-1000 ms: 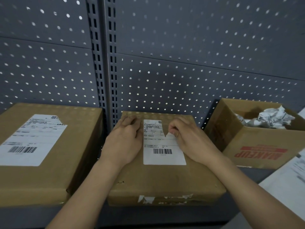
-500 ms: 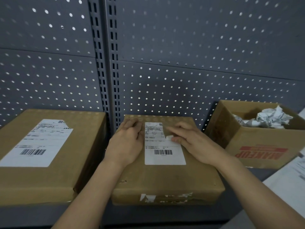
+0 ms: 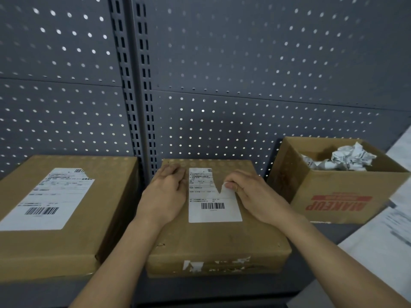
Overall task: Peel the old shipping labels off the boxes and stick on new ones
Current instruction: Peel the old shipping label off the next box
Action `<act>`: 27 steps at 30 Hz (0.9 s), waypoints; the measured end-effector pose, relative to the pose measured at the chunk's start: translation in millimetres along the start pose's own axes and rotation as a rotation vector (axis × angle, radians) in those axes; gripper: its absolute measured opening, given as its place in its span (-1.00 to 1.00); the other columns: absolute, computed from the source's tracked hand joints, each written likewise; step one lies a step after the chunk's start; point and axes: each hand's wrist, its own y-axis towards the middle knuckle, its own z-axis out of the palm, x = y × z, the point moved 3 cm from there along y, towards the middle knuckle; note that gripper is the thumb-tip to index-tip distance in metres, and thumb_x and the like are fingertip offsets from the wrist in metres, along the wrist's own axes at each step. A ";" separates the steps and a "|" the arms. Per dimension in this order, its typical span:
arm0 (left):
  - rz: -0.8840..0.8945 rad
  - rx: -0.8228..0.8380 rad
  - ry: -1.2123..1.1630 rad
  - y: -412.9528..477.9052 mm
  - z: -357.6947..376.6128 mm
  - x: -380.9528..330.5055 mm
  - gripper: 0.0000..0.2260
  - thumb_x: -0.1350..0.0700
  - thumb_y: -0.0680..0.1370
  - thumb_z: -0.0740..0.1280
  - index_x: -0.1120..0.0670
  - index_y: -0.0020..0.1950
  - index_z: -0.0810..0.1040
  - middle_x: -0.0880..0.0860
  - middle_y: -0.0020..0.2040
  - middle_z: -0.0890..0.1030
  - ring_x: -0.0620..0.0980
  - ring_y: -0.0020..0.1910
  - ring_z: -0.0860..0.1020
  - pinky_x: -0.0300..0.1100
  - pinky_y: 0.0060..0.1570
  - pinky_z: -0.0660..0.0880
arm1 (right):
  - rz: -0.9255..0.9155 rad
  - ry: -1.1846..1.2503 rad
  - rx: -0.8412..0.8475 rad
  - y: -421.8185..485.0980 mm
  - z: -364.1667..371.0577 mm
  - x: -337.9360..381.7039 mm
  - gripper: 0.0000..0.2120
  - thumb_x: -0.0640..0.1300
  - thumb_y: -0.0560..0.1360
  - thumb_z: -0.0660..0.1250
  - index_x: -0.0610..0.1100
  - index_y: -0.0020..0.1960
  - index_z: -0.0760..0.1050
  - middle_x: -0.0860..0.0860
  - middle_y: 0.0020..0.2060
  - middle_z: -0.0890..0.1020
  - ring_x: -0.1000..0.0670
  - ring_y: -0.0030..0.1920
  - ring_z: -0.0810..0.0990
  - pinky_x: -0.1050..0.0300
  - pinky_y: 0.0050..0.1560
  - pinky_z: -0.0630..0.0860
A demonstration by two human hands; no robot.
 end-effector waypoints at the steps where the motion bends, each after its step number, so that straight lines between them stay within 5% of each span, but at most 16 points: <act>1: -0.002 0.000 -0.002 -0.4 0.0 0.2 -0.60 0.03 0.66 0.13 0.01 0.51 0.32 -0.04 0.53 0.26 -0.04 0.54 0.11 -0.10 0.48 0.11 | 0.006 0.001 0.000 -0.9 -0.9 1.7 -0.84 -0.09 0.66 0.11 -0.03 -0.01 0.45 0.17 -0.13 0.49 0.21 -0.07 0.44 0.39 -0.13 0.33; 7: 0.007 0.001 -0.001 -0.5 0.4 -0.5 -0.60 0.02 0.66 0.12 0.02 0.51 0.33 -0.02 0.54 0.26 -0.02 0.55 0.11 -0.10 0.50 0.10 | 0.001 -0.033 0.034 -2.0 -3.0 10.8 -0.84 -0.10 0.67 0.06 -0.04 -0.05 0.36 0.17 -0.21 0.41 0.24 -0.16 0.37 0.30 -0.23 0.28; 19: 0.019 -0.004 0.010 -0.6 0.5 0.0 -0.59 0.00 0.66 0.12 0.02 0.52 0.32 0.00 0.53 0.28 -0.01 0.54 0.13 -0.10 0.49 0.09 | -0.118 -0.016 -0.071 -8.3 -6.1 17.4 -0.87 -0.13 0.65 0.13 -0.06 0.01 0.44 0.19 -0.11 0.36 0.18 -0.10 0.37 0.27 -0.08 0.36; 23: 0.016 -0.001 0.016 -0.2 1.4 1.2 -0.59 -0.01 0.66 0.12 0.01 0.51 0.32 -0.01 0.53 0.28 -0.01 0.54 0.14 -0.09 0.49 0.11 | -0.208 -0.090 -0.158 -14.0 -7.4 17.4 -0.87 -0.15 0.61 0.14 -0.11 0.05 0.46 0.13 -0.06 0.39 0.07 -0.18 0.46 0.09 -0.25 0.49; 27: 0.016 -0.001 0.018 -0.4 1.2 1.2 -0.59 -0.01 0.66 0.12 0.01 0.51 0.32 -0.01 0.53 0.28 0.00 0.54 0.13 -0.08 0.50 0.10 | -0.288 -0.147 -0.276 -17.6 -9.9 19.1 -0.83 -0.15 0.52 0.05 -0.04 0.05 0.37 0.12 -0.02 0.38 0.04 -0.21 0.48 0.12 -0.34 0.48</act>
